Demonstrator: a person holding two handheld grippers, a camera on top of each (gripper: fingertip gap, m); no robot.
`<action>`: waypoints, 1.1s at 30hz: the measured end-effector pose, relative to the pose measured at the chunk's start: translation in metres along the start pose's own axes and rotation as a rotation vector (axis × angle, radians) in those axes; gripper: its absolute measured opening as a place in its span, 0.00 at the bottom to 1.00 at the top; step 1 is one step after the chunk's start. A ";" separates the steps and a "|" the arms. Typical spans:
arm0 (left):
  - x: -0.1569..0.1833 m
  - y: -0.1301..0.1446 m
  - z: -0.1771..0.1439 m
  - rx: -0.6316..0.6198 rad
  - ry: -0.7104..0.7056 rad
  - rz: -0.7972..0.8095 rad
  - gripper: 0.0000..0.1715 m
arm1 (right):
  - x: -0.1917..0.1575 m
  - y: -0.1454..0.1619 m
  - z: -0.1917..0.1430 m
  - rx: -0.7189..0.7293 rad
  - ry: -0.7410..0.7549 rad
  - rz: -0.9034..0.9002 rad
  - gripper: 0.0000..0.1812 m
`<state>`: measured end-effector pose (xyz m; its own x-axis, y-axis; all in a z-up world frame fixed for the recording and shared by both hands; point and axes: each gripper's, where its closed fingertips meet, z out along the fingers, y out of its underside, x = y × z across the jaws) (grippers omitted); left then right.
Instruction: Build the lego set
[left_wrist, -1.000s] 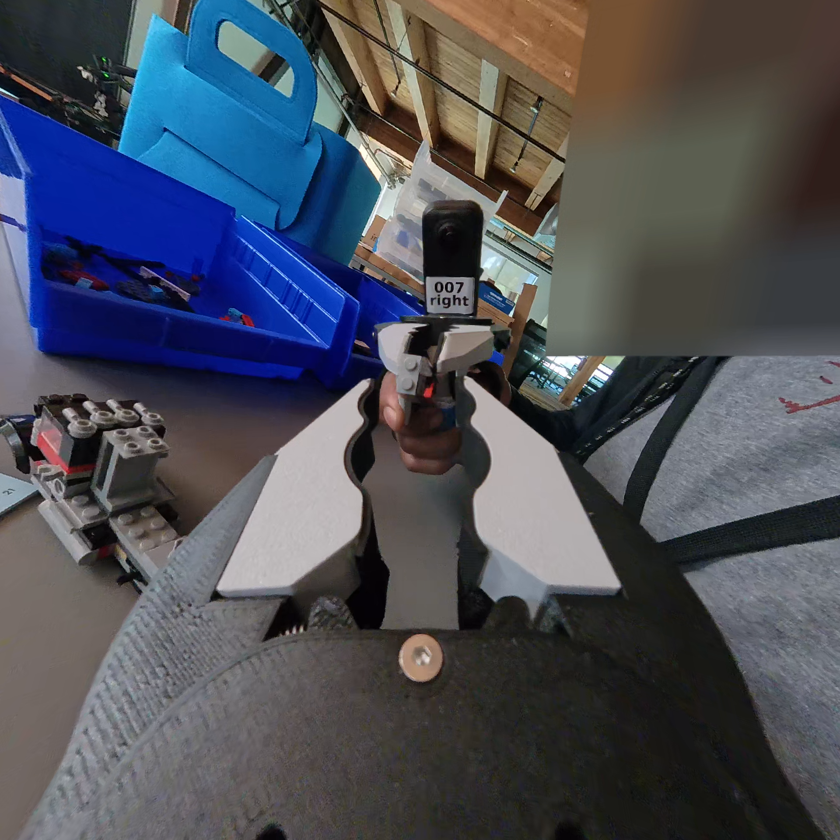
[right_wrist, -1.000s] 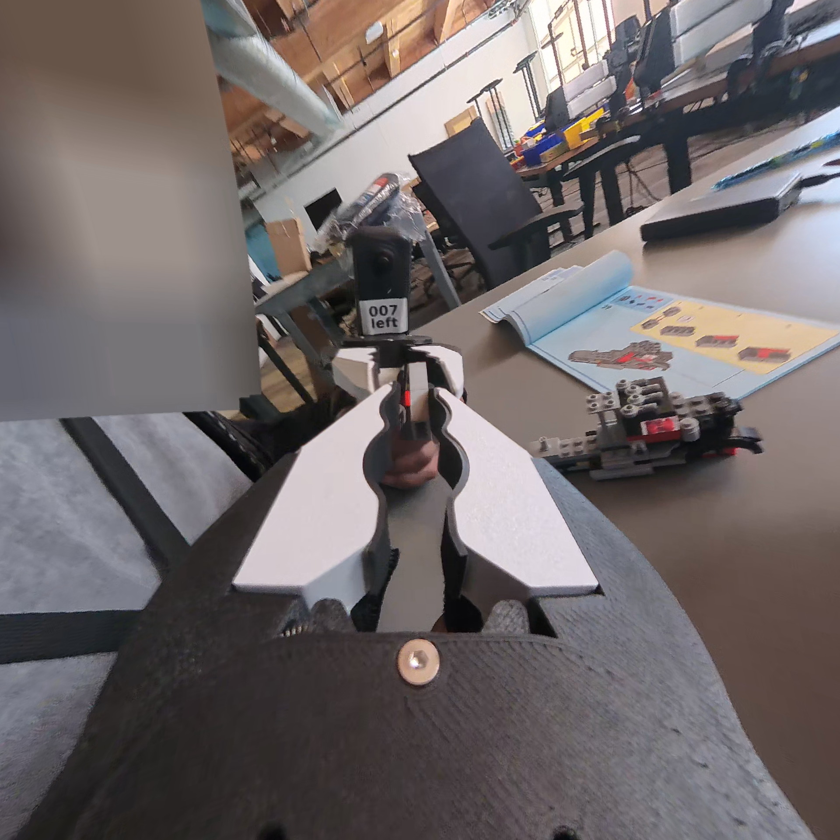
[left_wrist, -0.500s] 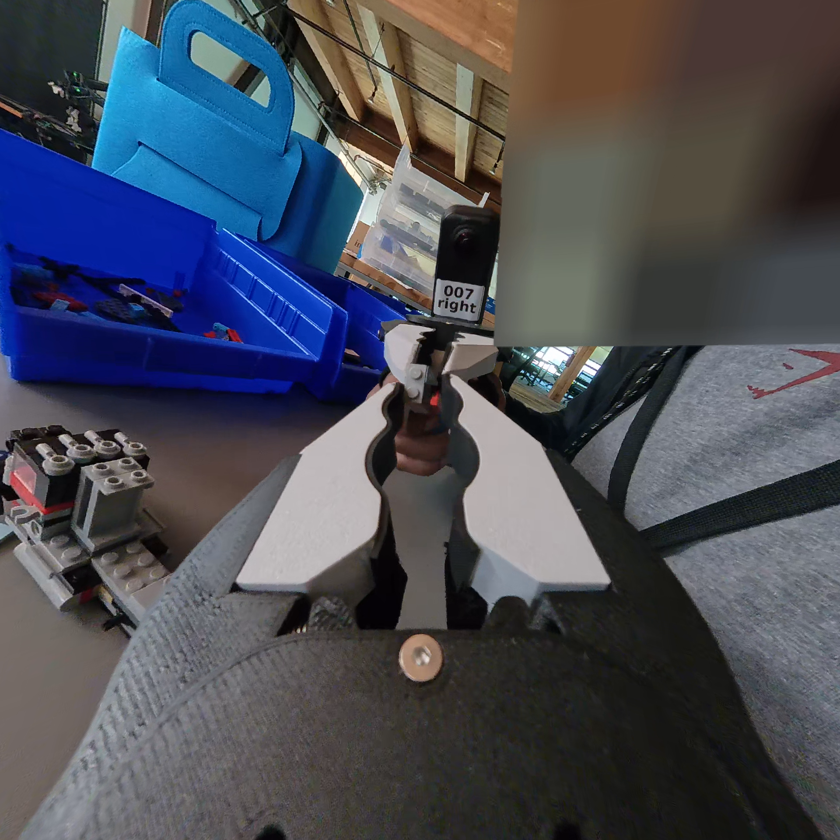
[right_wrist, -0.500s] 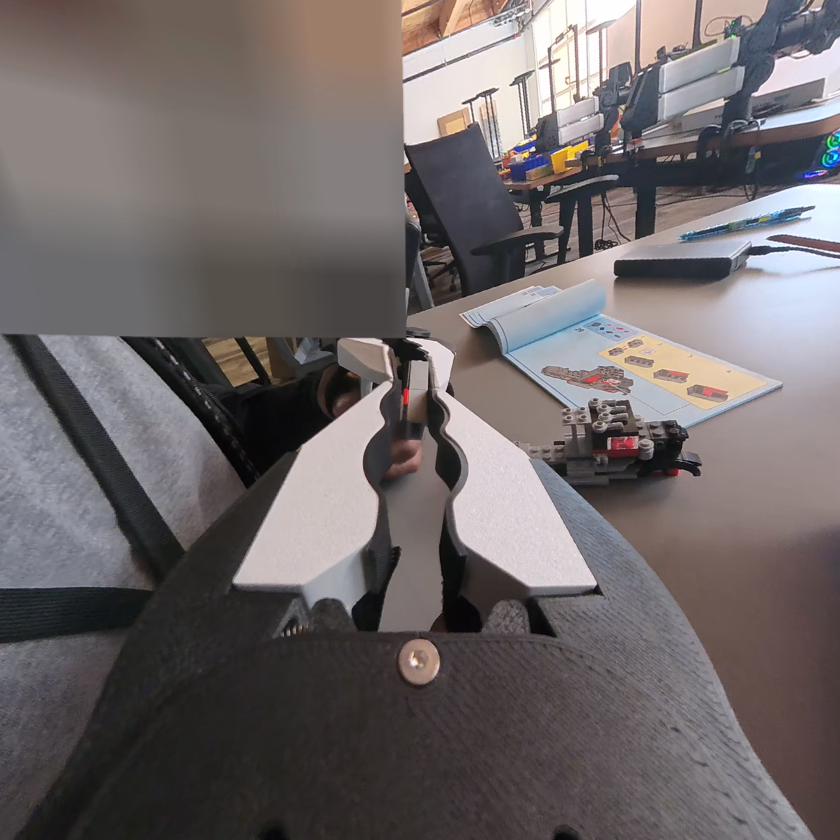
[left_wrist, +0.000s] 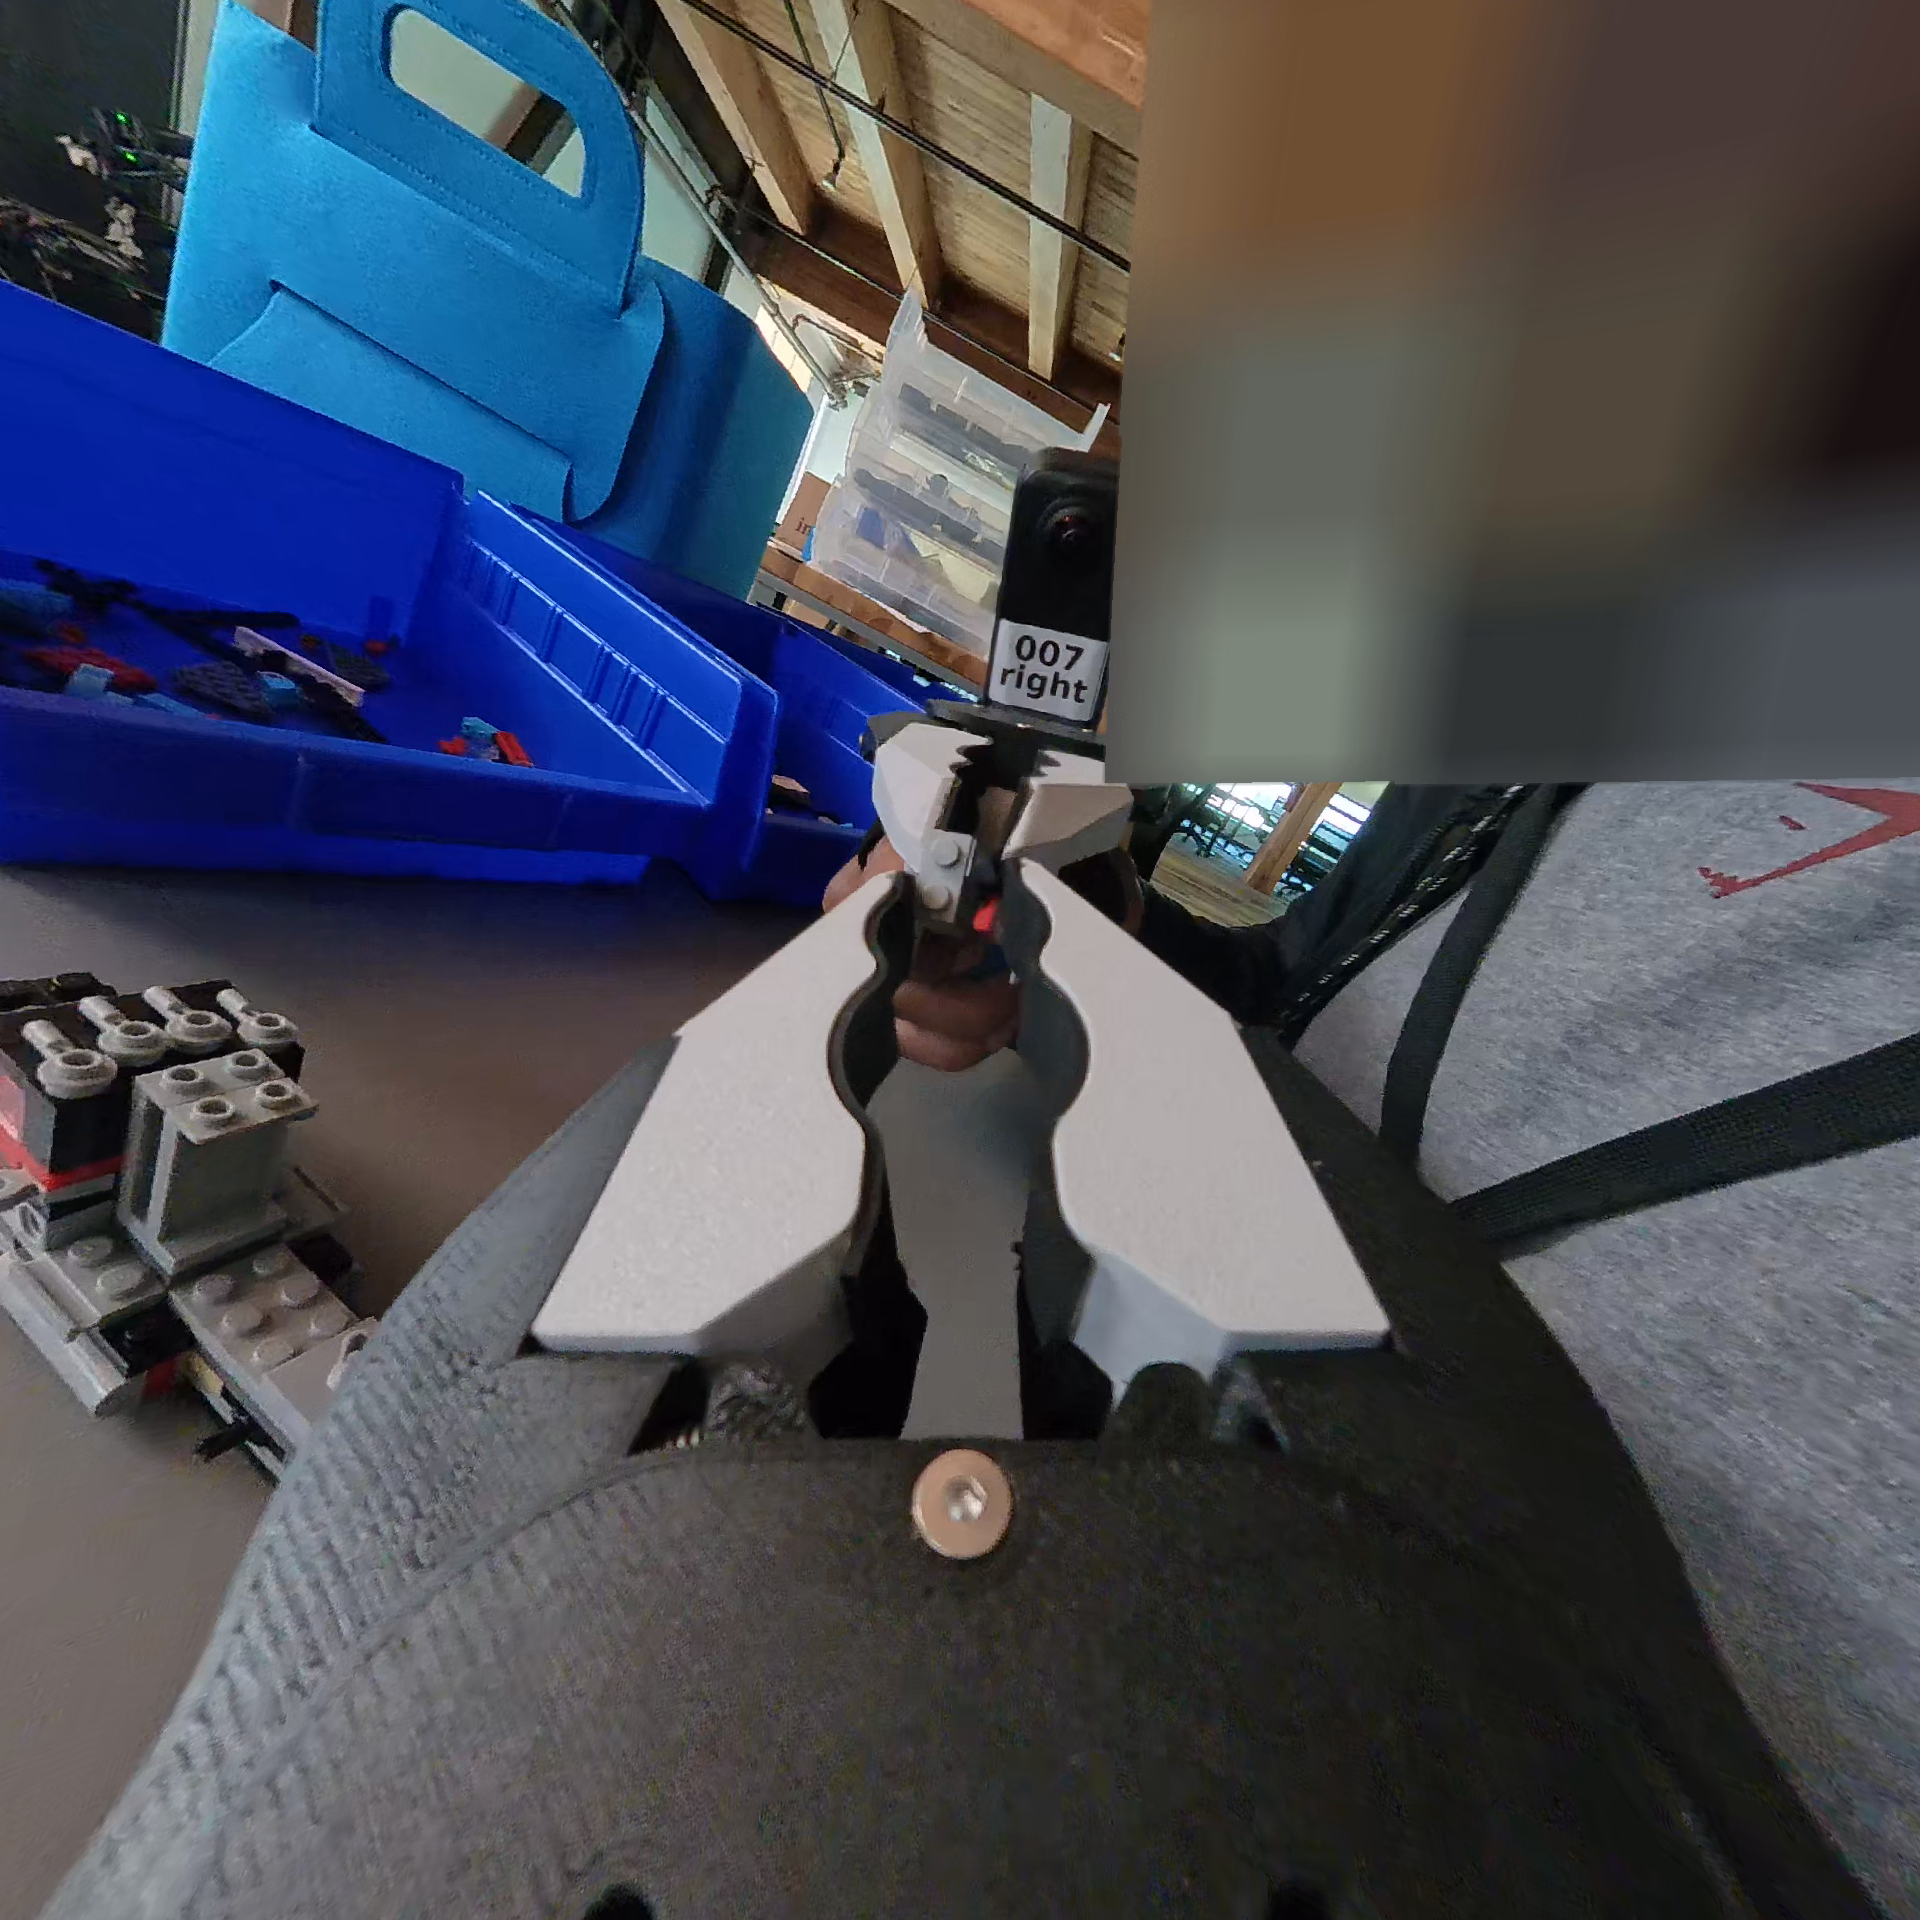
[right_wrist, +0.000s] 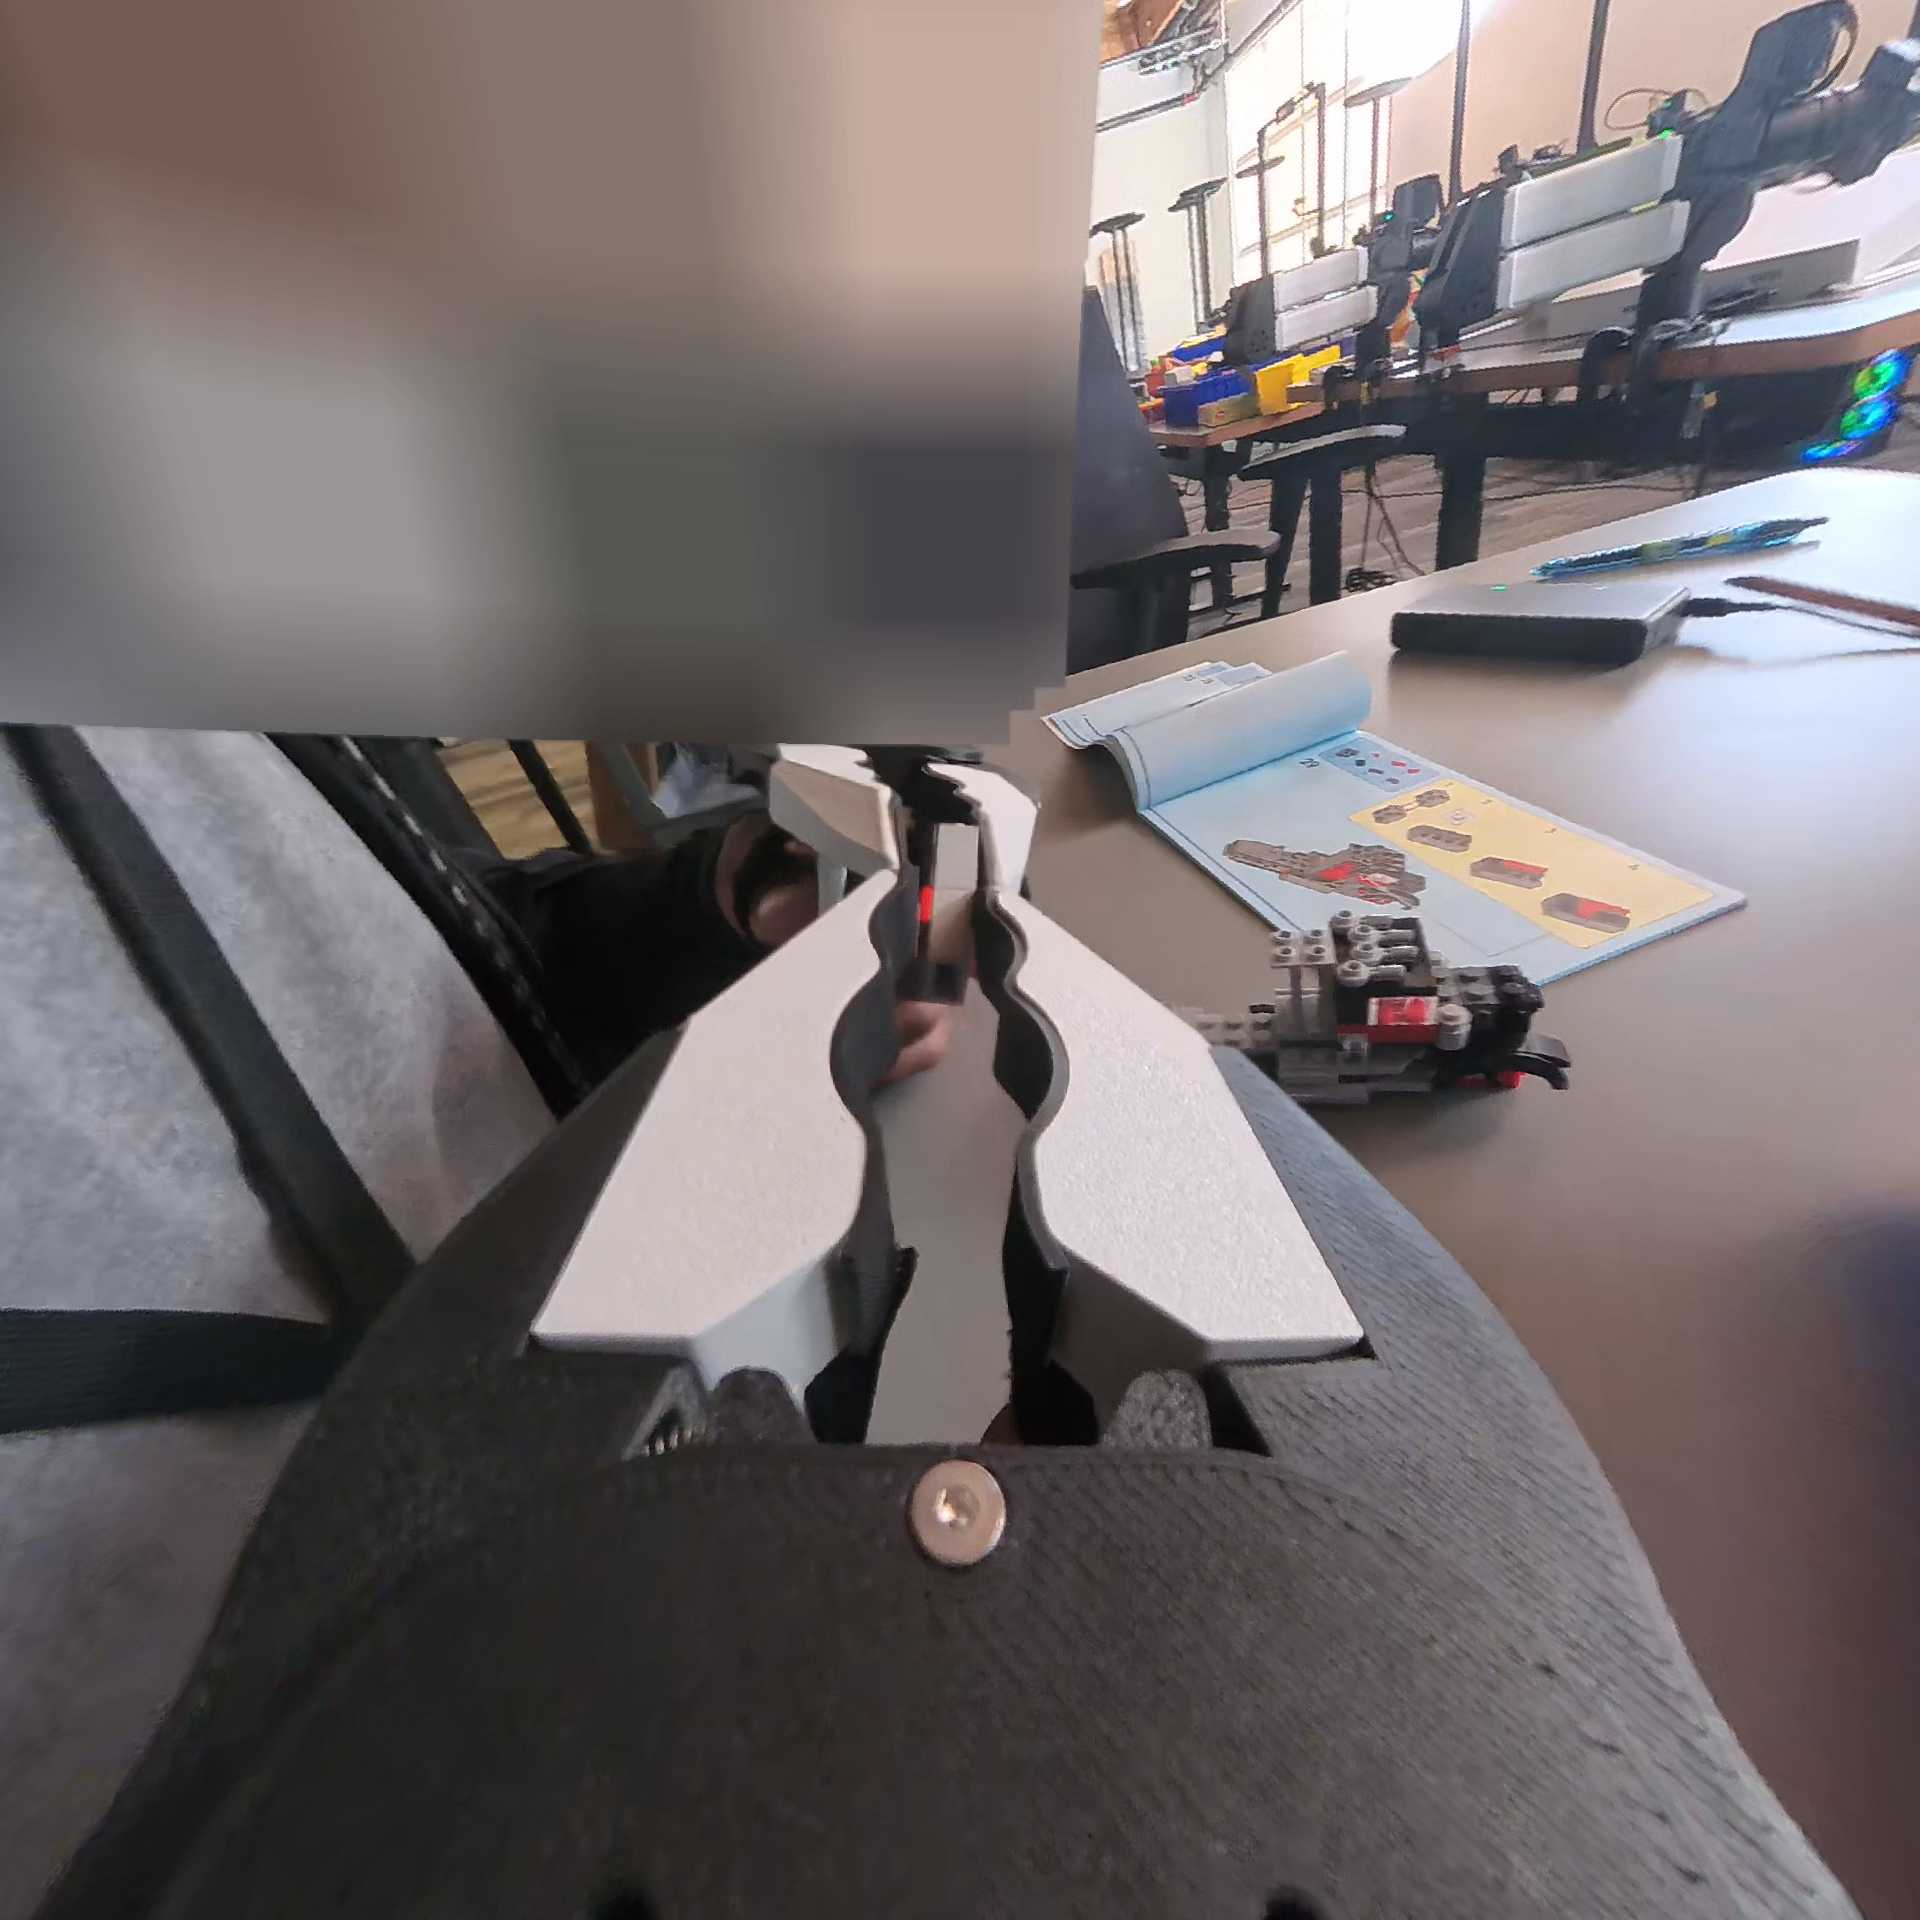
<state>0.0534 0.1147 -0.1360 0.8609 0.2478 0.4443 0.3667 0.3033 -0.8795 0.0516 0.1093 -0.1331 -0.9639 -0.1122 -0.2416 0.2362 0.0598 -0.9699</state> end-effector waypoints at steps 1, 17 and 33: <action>0.001 0.000 0.000 -0.004 0.011 -0.001 0.10 | -0.001 0.000 0.000 -0.003 -0.004 -0.016 0.06; 0.005 0.005 -0.002 -0.071 0.025 0.122 0.09 | -0.006 0.007 0.000 -0.078 -0.007 -0.167 0.06; 0.010 0.005 0.000 -0.081 0.053 0.232 0.08 | -0.011 -0.002 -0.004 0.026 -0.099 -0.063 0.07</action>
<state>0.0636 0.1190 -0.1355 0.9417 0.2532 0.2217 0.1826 0.1692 -0.9685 0.0614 0.1141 -0.1280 -0.9604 -0.2121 -0.1805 0.1795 0.0244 -0.9835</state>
